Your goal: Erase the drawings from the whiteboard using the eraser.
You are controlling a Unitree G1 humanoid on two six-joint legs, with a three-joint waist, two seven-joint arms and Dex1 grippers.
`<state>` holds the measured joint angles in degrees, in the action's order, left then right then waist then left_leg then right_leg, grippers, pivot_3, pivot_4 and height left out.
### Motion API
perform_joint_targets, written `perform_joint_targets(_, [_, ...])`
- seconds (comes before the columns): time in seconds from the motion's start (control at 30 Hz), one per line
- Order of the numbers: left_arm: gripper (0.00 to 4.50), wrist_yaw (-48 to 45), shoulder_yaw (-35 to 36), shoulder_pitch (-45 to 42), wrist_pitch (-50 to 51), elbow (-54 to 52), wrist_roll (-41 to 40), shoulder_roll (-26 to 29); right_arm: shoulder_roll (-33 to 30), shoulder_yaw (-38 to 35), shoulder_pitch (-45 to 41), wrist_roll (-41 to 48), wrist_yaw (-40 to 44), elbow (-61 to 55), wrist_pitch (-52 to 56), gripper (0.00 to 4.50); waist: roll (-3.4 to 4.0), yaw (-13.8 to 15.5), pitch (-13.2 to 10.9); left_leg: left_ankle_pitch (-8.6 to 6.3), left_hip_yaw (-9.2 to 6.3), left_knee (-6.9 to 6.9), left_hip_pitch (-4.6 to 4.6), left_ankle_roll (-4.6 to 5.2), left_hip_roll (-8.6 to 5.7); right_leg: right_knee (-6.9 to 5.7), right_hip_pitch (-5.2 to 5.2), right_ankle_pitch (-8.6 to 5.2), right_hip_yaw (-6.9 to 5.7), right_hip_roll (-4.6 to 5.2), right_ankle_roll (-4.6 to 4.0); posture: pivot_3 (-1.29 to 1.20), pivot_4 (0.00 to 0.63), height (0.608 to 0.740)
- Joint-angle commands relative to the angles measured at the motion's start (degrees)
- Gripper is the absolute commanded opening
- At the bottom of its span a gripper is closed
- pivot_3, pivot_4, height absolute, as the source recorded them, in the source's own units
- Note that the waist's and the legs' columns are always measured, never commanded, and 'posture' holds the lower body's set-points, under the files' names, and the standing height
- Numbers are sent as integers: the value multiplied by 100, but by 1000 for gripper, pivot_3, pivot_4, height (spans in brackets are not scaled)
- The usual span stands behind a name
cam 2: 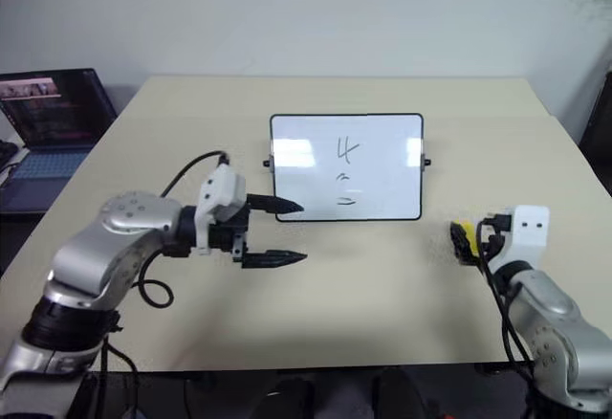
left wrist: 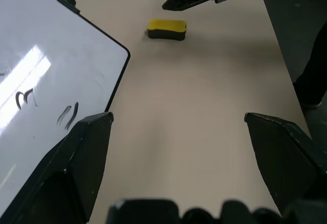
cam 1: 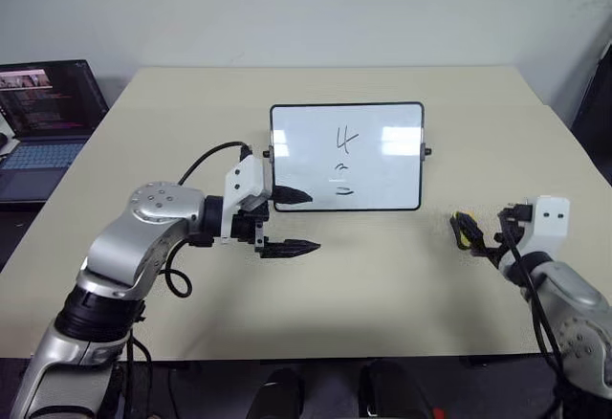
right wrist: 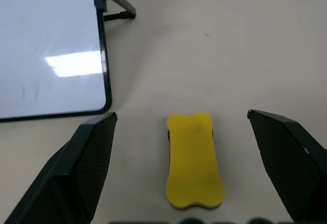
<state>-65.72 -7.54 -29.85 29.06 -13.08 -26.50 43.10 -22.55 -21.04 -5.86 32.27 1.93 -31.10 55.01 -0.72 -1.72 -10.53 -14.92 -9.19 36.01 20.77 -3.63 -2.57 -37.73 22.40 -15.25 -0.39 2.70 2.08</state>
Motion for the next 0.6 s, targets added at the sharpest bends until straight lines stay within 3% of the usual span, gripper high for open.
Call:
perform_joint_targets(0.03, [4500, -43, -8, -47, -271, 127, 168, -37, -159, -12, -212, -151, -13, 200, 77, 4472, 0, 1, 0, 0, -1, -1, 1, 0, 3, 1, 1, -1, 0, -4, 0, 0, 150, 740])
perform_joint_targets(0.6, [4500, -46, 21, -33, -457, 218, 386, -194, -287, 335, -339, -650, 532, 1053, -234, 4472, -1, -1, -1, -6, 2, -2, 12, 5, 3, -2, 16, 2, 4, -6, -6, 0, 150, 740])
